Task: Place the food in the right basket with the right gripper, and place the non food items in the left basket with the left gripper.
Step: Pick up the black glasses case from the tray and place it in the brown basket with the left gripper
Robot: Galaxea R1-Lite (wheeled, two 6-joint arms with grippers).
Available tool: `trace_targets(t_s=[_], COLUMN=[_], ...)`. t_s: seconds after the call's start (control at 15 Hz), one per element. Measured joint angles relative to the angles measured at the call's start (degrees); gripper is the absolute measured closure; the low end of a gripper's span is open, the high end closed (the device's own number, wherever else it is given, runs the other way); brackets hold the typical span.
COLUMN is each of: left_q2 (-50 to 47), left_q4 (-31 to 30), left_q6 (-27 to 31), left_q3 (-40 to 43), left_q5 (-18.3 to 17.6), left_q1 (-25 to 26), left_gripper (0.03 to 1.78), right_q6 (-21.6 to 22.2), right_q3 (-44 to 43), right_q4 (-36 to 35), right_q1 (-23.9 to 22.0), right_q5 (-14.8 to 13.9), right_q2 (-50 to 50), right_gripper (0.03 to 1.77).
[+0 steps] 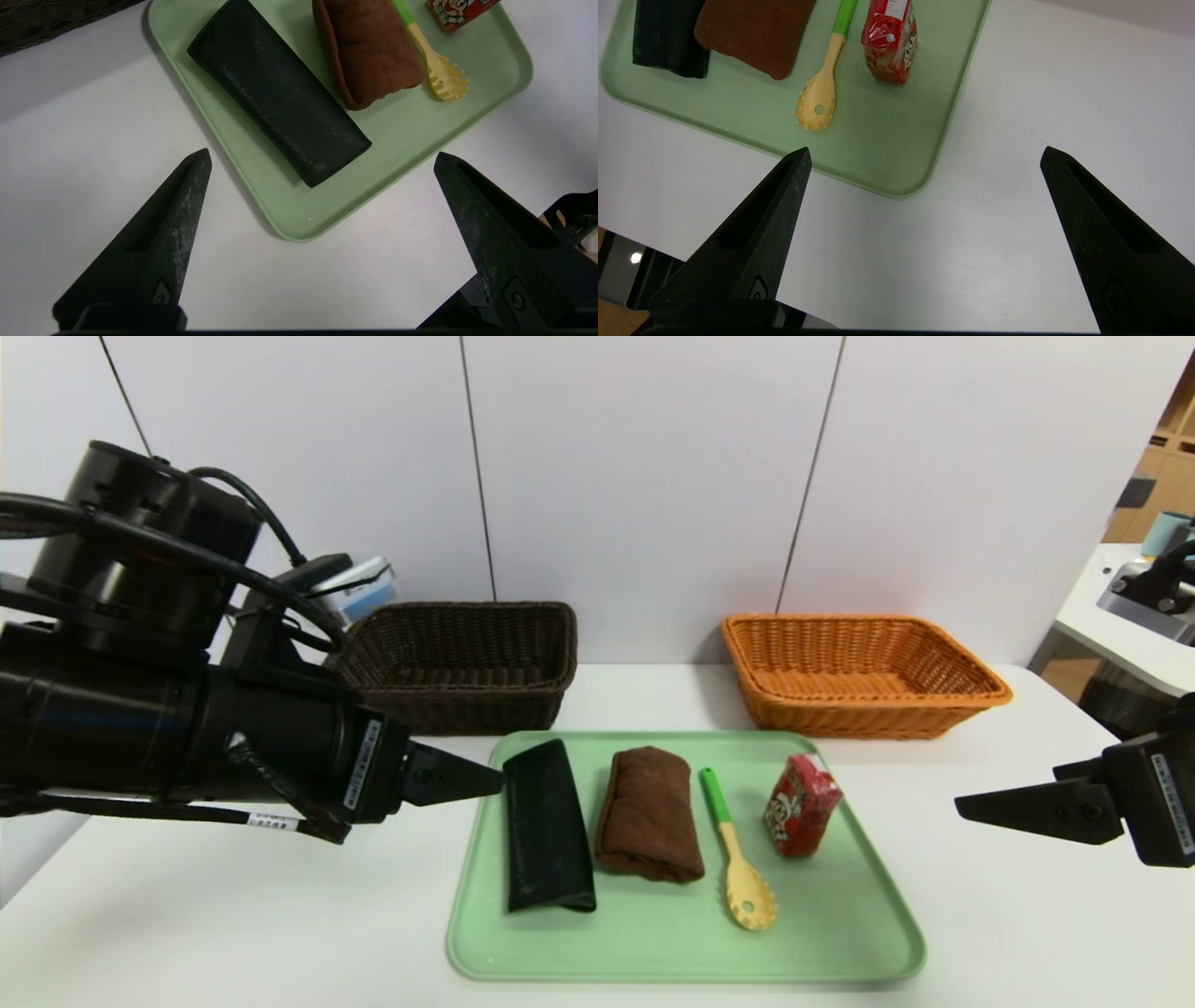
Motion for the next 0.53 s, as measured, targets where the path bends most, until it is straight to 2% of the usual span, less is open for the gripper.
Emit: trace_targets(t_s=[0.2,0.53], left_q2=[3.5,11.3], left_q4=[0.1,0.1], left_q6=[-6.2,-15.7], left_q3=[-2.4,-6.5], left_q5=[2.0,12.8], left_q1=[-2.5,-7.6], left_gripper=[0.12,0.12], right_q6=[0.2,0.3], right_q3=[0.1,0.4], right_q4=[0.0,-0.4], right_q1=[0.0,0.0], right_q5=[-0.1,0.0], right_q2=[0.4,0.8], right_gripper=[0.10,0.10])
